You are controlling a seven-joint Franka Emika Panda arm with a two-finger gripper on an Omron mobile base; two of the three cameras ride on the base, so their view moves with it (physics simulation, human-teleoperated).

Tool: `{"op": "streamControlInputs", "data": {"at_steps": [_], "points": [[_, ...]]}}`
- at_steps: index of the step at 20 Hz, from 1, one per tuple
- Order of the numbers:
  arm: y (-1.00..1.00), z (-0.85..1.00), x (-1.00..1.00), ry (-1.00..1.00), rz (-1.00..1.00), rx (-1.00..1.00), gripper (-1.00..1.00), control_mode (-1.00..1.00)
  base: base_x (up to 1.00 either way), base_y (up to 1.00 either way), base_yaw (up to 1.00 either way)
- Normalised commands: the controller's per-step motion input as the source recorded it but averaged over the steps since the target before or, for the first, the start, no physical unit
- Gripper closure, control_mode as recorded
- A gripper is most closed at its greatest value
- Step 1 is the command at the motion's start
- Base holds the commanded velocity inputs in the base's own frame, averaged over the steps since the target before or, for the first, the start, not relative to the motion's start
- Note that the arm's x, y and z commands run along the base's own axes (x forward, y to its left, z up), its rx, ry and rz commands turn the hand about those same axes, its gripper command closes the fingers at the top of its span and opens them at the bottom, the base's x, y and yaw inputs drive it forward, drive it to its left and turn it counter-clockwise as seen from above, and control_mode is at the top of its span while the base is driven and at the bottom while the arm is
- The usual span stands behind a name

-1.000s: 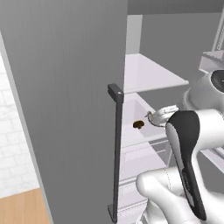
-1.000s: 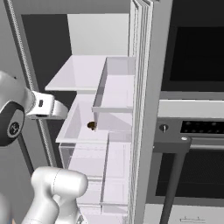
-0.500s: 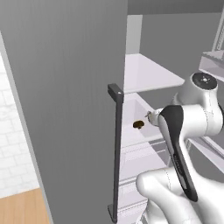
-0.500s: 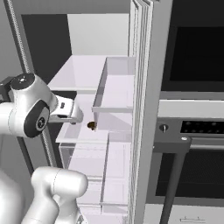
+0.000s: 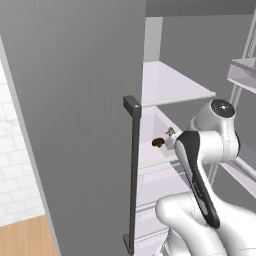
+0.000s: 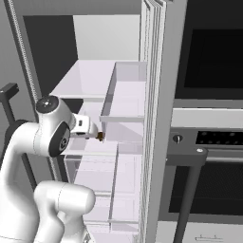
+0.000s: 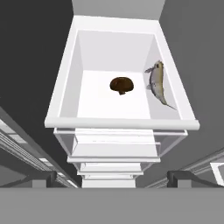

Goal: Place one mushroom and one fish in each tupperware on the nearby counter, to pack two identical lunches.

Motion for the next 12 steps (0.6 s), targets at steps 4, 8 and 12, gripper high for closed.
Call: {"op": "streamControlInputs", "data": {"at_steps": [4,8,12], "points": [[-0.01,-0.26,0.57,0.16,0.04,-0.01,-1.0,-1.0,0.0,0.0,0.0],[-0.09,-0.31,0.52,0.14,0.17,-0.01,-1.0,-1.0,0.0,0.0,0.0],[0.0,-0.31,0.6,-0.03,0.09,-0.02,-1.0,-1.0,0.0,0.0,0.0]]}}
